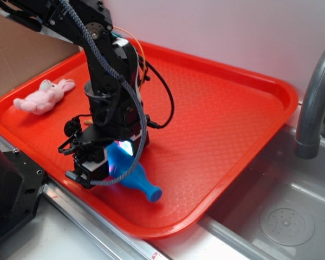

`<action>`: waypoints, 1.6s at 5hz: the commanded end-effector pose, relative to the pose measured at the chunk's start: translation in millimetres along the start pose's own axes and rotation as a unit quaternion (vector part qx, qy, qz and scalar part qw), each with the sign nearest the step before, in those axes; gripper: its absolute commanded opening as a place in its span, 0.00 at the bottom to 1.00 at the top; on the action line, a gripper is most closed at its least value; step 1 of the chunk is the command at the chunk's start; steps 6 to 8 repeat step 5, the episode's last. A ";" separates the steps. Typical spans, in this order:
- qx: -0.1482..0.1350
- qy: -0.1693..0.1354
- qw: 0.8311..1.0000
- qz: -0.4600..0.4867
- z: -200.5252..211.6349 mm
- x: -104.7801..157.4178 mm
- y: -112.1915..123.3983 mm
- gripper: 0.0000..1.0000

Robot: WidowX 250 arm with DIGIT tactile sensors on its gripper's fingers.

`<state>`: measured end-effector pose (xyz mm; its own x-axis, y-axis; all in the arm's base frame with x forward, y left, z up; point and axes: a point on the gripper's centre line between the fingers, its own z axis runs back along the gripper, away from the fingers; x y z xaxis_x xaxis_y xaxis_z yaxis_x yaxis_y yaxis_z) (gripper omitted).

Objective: Grab the blue bottle.

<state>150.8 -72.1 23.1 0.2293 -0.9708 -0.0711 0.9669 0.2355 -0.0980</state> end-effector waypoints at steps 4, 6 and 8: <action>0.042 -0.108 0.808 0.578 132.6 -90.3 -4.7 0.00; 0.010 -0.108 0.729 0.676 135.9 -76.4 4.3 0.00; 0.010 -0.108 0.729 0.676 135.9 -76.4 4.3 0.00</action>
